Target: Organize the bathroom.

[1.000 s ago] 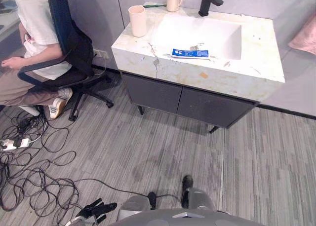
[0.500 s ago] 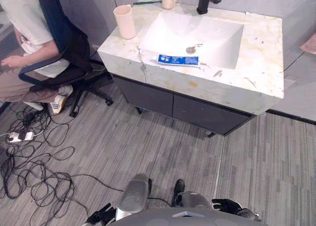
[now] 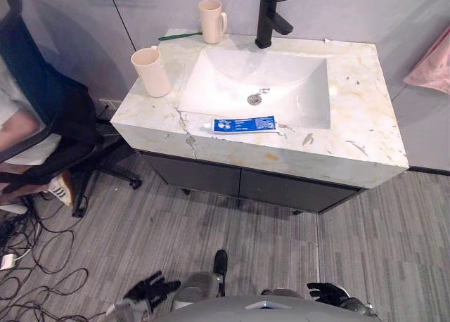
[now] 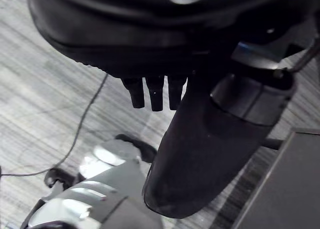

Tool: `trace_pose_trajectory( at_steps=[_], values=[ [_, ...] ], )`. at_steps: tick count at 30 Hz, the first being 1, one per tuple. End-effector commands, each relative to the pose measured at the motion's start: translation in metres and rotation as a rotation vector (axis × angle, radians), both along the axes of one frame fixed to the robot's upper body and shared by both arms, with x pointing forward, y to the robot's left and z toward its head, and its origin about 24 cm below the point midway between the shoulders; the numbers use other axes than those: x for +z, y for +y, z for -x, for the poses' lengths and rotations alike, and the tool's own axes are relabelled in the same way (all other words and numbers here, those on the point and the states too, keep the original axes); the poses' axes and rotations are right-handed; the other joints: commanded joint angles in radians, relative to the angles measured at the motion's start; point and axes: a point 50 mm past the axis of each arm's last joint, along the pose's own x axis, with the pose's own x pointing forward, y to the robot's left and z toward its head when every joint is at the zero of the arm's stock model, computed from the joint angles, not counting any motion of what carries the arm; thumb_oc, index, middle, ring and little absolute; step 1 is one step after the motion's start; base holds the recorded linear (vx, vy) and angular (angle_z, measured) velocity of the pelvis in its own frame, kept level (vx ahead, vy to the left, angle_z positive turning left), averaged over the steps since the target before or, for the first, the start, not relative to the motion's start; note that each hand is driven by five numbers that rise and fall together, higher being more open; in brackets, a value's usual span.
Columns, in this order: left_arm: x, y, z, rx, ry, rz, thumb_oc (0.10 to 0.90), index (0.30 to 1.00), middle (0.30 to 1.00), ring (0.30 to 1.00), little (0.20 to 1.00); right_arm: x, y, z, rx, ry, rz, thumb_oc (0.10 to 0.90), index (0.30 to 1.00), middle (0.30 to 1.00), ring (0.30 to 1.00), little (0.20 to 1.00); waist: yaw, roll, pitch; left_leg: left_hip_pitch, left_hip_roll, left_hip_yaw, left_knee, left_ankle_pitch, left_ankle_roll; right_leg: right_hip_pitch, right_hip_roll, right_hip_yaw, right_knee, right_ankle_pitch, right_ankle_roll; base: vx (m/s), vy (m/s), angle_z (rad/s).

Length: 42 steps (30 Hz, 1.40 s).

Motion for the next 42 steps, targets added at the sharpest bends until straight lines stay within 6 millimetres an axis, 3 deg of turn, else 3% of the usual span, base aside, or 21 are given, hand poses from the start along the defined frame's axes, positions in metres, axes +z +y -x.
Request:
trace_pose_trajectory(
  at_steps=[1,2,4,5,7,8,10,12,14,16,17,19,21,24,25,26,30,34,39,40,42],
  values=[
    [0.003,0.017,0.018,0.087,0.024,-0.040,0.800,0.900,0.900,0.900,0.900,-0.001,0.003,0.015,0.040,0.016,0.015,0.800,0.900,0.900,0.900,0.900,0.038,0.035,-0.001,-0.034,0.051,-0.073,0.085,-0.086,-0.061,-0.050,-0.094,0.018,-0.010,0.106,0.110,0.09,0.101,-0.20],
    [0.004,0.018,0.018,0.094,0.020,-0.041,0.800,0.900,0.900,0.900,0.900,-0.002,0.002,0.017,0.035,0.021,0.019,0.800,0.900,0.900,0.900,0.900,0.040,0.034,-0.002,-0.035,0.047,-0.074,0.086,-0.088,-0.057,-0.055,-0.102,0.017,-0.001,0.117,0.112,0.08,0.146,-0.06],
    [0.005,0.021,0.018,0.127,0.015,-0.054,0.800,0.900,0.900,0.900,0.900,-0.002,0.000,0.022,0.022,0.029,0.026,0.800,0.900,0.900,0.900,0.900,0.047,0.039,-0.006,-0.029,0.032,-0.074,0.088,-0.094,-0.027,-0.085,-0.135,0.014,0.144,0.156,0.101,0.09,0.119,-0.06],
    [0.006,0.025,0.022,0.193,0.009,-0.085,0.800,0.900,0.900,0.900,0.900,-0.002,-0.001,0.025,0.029,0.041,0.027,0.800,0.900,0.900,0.900,0.900,0.039,0.044,0.001,-0.005,0.021,-0.077,0.090,-0.106,-0.015,-0.172,-0.128,0.019,0.240,0.218,0.090,0.11,0.035,-0.14],
    [0.008,0.029,0.020,0.233,-0.009,-0.108,0.800,0.900,0.900,0.900,0.900,-0.002,0.001,0.023,0.043,0.039,0.019,0.800,0.900,0.900,0.900,0.900,0.037,0.045,0.010,0.017,0.030,-0.074,0.087,-0.113,-0.026,-0.193,-0.123,0.008,0.198,0.211,0.084,0.13,-0.115,-0.27],
    [0.014,0.042,0.014,0.301,-0.058,-0.156,0.800,0.900,0.900,0.900,0.900,-0.003,0.005,0.019,0.075,0.034,0.004,0.800,0.900,0.900,0.900,0.900,0.033,0.023,0.019,0.026,0.035,-0.071,0.097,-0.134,-0.049,-0.203,-0.110,0.001,-0.012,0.238,0.103,0.13,-0.224,-0.17],
    [0.020,0.052,0.010,0.331,-0.088,-0.190,0.800,0.900,0.900,0.900,0.900,-0.003,0.007,0.017,0.081,0.031,-0.001,0.800,0.900,0.900,0.900,0.900,0.031,0.015,0.020,0.014,0.043,-0.075,0.123,-0.151,-0.062,-0.195,-0.085,0.013,-0.054,0.227,0.104,0.08,-0.239,0.07],
    [0.045,0.081,-0.012,0.391,-0.217,-0.316,0.800,0.900,0.900,0.900,0.900,-0.002,0.009,0.012,0.069,0.021,-0.021,0.800,0.900,0.900,0.900,0.900,0.040,0.002,0.030,-0.002,0.071,-0.087,0.150,-0.144,-0.080,-0.157,-0.051,0.019,-0.068,0.196,0.104,0.06,-0.255,0.38],
    [0.051,0.087,-0.018,0.382,-0.249,-0.353,0.800,0.900,0.900,0.900,0.900,-0.002,0.009,0.012,0.060,0.019,-0.020,0.800,0.900,0.900,0.900,0.900,0.044,-0.001,0.029,-0.002,0.079,-0.092,0.144,-0.136,-0.090,-0.148,-0.047,0.012,-0.076,0.194,0.103,0.02,-0.103,0.71],
    [0.103,0.114,-0.063,0.201,-0.426,-0.590,0.800,0.900,0.900,0.900,0.900,0.003,0.003,0.002,-0.004,-0.027,-0.013,0.800,0.900,0.900,0.900,0.900,0.070,-0.014,0.022,-0.025,0.123,-0.082,0.119,-0.093,-0.132,-0.100,-0.040,-0.034,-0.137,0.192,0.095,-0.01,-0.134,0.56],
    [0.111,0.117,-0.068,0.180,-0.458,-0.629,0.800,0.900,0.900,0.900,0.900,0.004,0.002,0.000,-0.010,-0.035,-0.006,0.800,0.900,0.900,0.900,0.900,0.072,-0.015,0.020,-0.027,0.126,-0.081,0.115,-0.090,-0.134,-0.097,-0.040,-0.039,-0.143,0.193,0.095,-0.04,-0.055,0.45],
    [0.148,0.127,-0.089,0.084,-0.580,-0.755,0.800,0.900,0.900,0.900,0.900,0.006,-0.001,-0.005,-0.014,-0.058,0.004,0.800,0.900,0.900,0.900,0.900,0.081,-0.015,0.012,-0.026,0.134,-0.078,0.100,-0.085,-0.139,-0.092,-0.041,-0.051,-0.161,0.196,0.097,-0.03,-0.004,0.26],
    [0.204,0.133,-0.110,-0.015,-0.748,-0.899,0.800,0.900,0.900,0.900,0.900,0.007,-0.003,-0.005,-0.012,-0.062,0.014,0.800,0.900,0.900,0.900,0.900,0.089,-0.015,0.002,-0.017,0.136,-0.072,0.084,-0.086,-0.142,-0.082,-0.045,-0.060,-0.180,0.200,0.100,0.00,0.004,-0.02],
    [0.290,0.124,-0.132,-0.175,-1.016,-1.126,0.800,0.900,0.900,0.900,0.900,0.004,0.002,0.000,-0.004,-0.048,0.003,0.800,0.900,0.900,0.900,0.900,0.097,-0.014,-0.019,0.006,0.139,-0.066,0.057,-0.093,-0.143,-0.061,-0.047,-0.068,-0.203,0.200,0.108,0.00,0.003,0.07],
    [0.300,0.122,-0.134,-0.192,-1.042,-1.145,0.800,0.900,0.900,0.900,0.900,0.004,0.002,0.001,-0.002,-0.045,0.002,0.800,0.900,0.900,0.900,0.900,0.097,-0.013,-0.022,0.010,0.139,-0.065,0.054,-0.095,-0.144,-0.058,-0.047,-0.068,-0.206,0.200,0.110,0.01,0.008,0.09],
    [0.330,0.112,-0.138,-0.270,-1.149,-1.234,0.800,0.900,0.900,0.900,0.900,0.002,0.005,0.005,0.009,-0.031,-0.003,0.800,0.900,0.900,0.900,0.900,0.097,-0.013,-0.033,0.023,0.141,-0.061,0.042,-0.099,-0.144,-0.048,-0.046,-0.069,-0.217,0.201,0.114,0.02,0.006,0.03],
    [0.395,0.076,-0.145,-0.551,-1.383,-1.396,0.800,0.900,0.900,0.900,0.900,-0.002,0.007,0.015,0.024,0.024,-0.008,0.800,0.900,0.900,0.900,0.900,0.089,-0.005,-0.068,0.072,0.149,-0.037,0.003,-0.105,-0.147,-0.011,-0.043,-0.066,-0.262,0.213,0.127,0.02,0.008,-0.06],
    [0.431,0.045,-0.156,-0.818,-1.462,-1.385,0.800,0.900,0.900,0.900,0.900,-0.004,0.003,0.021,0.073,0.080,0.008,0.800,0.900,0.900,0.900,0.900,0.063,0.006,-0.099,0.118,0.157,-0.003,-0.036,-0.105,-0.152,0.013,-0.035,-0.055,-0.294,0.224,0.136,0.02,0.024,-0.09],
    [0.445,0.027,-0.166,-0.972,-1.476,-1.275,0.800,0.900,0.900,0.900,0.900,-0.004,0.000,0.023,0.092,0.113,0.016,0.800,0.900,0.900,0.900,0.900,0.048,0.010,-0.110,0.129,0.158,0.014,-0.042,-0.096,-0.154,0.011,-0.032,-0.041,-0.293,0.232,0.137,-0.02,0.013,-0.14],
    [0.448,0.014,-0.175,-1.091,-1.461,-1.151,0.800,0.900,0.900,0.900,0.900,-0.004,-0.004,0.023,0.113,0.136,0.025,0.800,0.900,0.900,0.900,0.900,0.035,0.011,-0.120,0.140,0.159,0.027,-0.048,-0.096,-0.154,0.012,-0.028,-0.030,-0.293,0.234,0.138,-0.04,0.007,-0.08],
    [0.447,0.009,-0.178,-1.144,-1.453,-1.076,0.800,0.900,0.900,0.900,0.900,-0.004,-0.005,0.024,0.121,0.148,0.028,0.800,0.900,0.900,0.900,0.900,0.031,0.011,-0.123,0.147,0.160,0.032,-0.051,-0.096,-0.154,0.014,-0.026,-0.027,-0.292,0.234,0.139,0.00,0.000,0.00]
  ],
)
